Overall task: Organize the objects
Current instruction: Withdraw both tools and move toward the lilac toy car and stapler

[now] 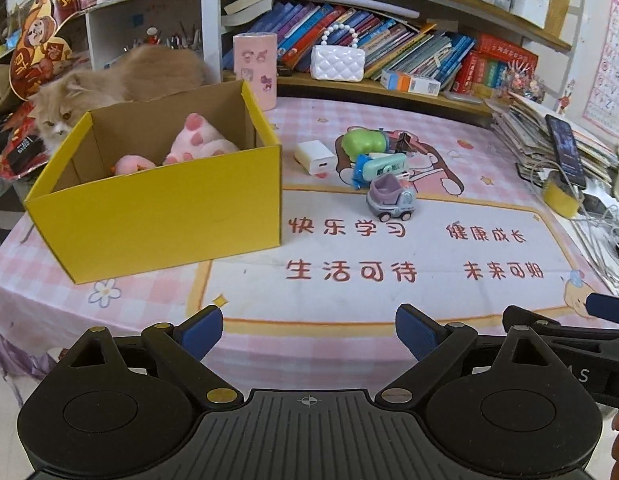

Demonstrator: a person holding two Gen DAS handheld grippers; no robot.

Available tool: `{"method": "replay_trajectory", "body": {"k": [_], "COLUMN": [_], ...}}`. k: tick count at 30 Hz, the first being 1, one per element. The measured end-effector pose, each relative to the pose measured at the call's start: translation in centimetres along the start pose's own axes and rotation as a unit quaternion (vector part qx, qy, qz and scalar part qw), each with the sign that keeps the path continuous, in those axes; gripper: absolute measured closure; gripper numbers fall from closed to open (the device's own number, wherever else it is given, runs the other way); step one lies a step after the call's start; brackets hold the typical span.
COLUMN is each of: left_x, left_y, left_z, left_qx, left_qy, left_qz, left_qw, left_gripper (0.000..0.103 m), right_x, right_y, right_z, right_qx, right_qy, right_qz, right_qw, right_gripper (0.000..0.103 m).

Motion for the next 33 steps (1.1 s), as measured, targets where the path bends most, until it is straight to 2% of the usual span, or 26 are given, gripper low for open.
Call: {"method": "replay_trajectory", "body": {"k": [9, 20, 25, 29, 33], "left_x": [-3.8, -6.5, -7.2, -7.6, -8.0], "left_y": [1.7, 4.3, 5.7, 6.8, 7.8], "left_z": [2.7, 5.0, 6.1, 7.0, 8.0], "left_qx": [0.001, -0.005, -0.004, -0.004, -0.005], "left_qy": [0.012, 0.058, 0.067, 0.069, 0.073], "left_qz": [-0.025, -0.071, -0.077, -0.084, -0.09], "left_qw": [0.9996, 0.9958, 0.9948, 0.9941, 0.9932], "left_gripper": [0.008, 0.008, 0.008, 0.008, 0.008], "right_x": [-3.6, -6.8, -8.1, -9.0, -9.9], "right_y": [2.7, 5.1, 6.4, 7.6, 9.1], "right_z": [3.8, 7.9, 10.1, 10.6, 11.4], "right_qx": [0.011, 0.023, 0.059, 0.036, 0.023], "right_qy": [0.044, 0.085, 0.09, 0.08, 0.091], "right_qz": [-0.022, -0.033, -0.013, -0.007, 0.005], "right_qw": [0.999, 0.996, 0.994, 0.996, 0.996], "right_gripper": [0.01, 0.004, 0.003, 0.003, 0.006]}}
Point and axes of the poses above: each gripper's, at about its wrist camera, not at the fingertips, and z roughly the way its jaws point, x to its left, y to its top, the point moved 2 cm from there along z, roughly the way its jaws point, and after that the axes turned 1 degree about x, right-handed, at the moved point
